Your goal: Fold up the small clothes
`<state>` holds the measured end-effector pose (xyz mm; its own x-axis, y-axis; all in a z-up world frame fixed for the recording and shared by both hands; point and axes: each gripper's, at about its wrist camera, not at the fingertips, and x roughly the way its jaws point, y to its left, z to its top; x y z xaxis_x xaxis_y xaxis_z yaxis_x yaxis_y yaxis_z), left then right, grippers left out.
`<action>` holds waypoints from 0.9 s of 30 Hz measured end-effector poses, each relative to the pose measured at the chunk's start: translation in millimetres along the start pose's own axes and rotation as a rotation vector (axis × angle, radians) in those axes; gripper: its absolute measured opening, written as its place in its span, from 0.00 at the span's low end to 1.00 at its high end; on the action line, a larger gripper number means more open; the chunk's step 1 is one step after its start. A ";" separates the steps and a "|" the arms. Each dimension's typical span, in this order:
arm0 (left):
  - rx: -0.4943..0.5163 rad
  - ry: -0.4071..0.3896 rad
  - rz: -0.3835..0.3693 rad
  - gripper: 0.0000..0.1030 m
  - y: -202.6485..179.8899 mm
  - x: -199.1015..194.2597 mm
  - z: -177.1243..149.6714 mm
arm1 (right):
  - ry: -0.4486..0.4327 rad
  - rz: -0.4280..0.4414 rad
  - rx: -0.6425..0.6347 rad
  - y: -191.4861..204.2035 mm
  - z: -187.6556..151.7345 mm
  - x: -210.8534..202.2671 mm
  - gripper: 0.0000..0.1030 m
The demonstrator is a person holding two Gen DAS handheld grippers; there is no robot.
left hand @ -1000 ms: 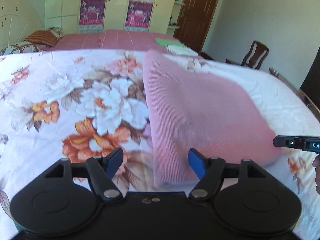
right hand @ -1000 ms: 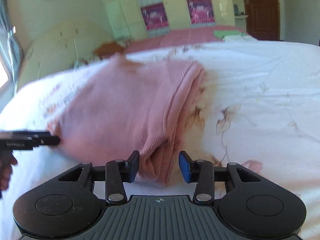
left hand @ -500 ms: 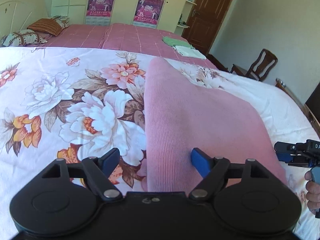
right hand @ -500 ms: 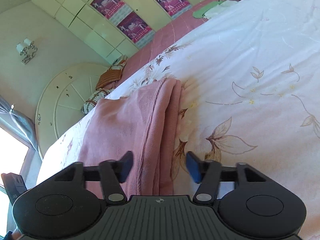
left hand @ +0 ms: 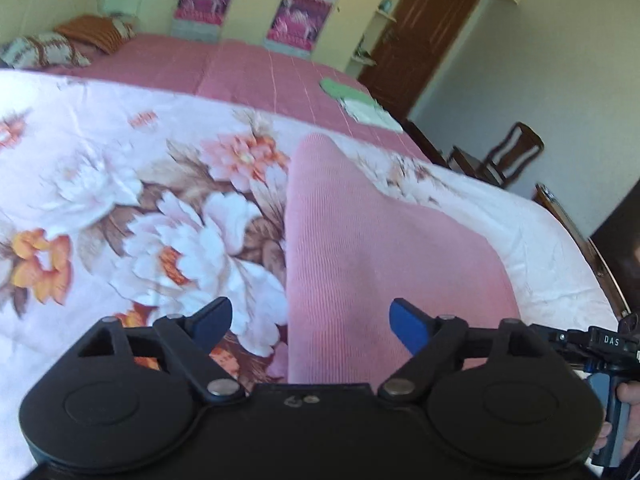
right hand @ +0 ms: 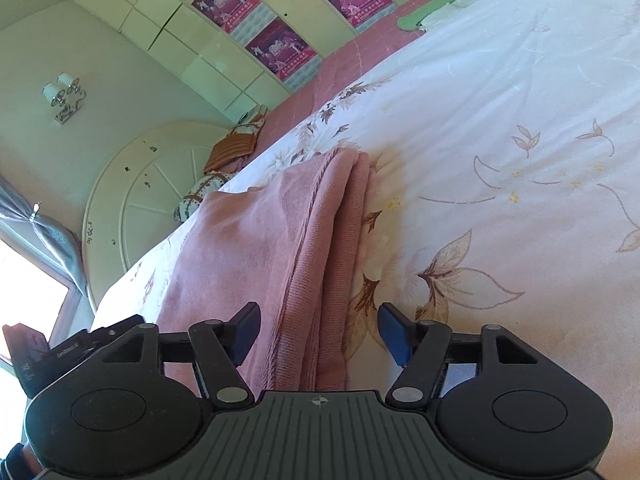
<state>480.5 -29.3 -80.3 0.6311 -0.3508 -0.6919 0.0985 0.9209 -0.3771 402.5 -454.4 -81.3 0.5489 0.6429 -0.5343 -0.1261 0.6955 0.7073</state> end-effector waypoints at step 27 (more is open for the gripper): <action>0.133 0.119 -0.080 0.36 -23.5 55.2 19.8 | 0.117 -0.197 -0.198 55.5 13.9 55.3 0.26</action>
<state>528.2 -66.9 -97.4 0.5228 -0.4344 -0.7335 0.2506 0.9007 -0.3548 437.3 -384.7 -65.2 0.4809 0.5143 -0.7101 -0.1919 0.8520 0.4871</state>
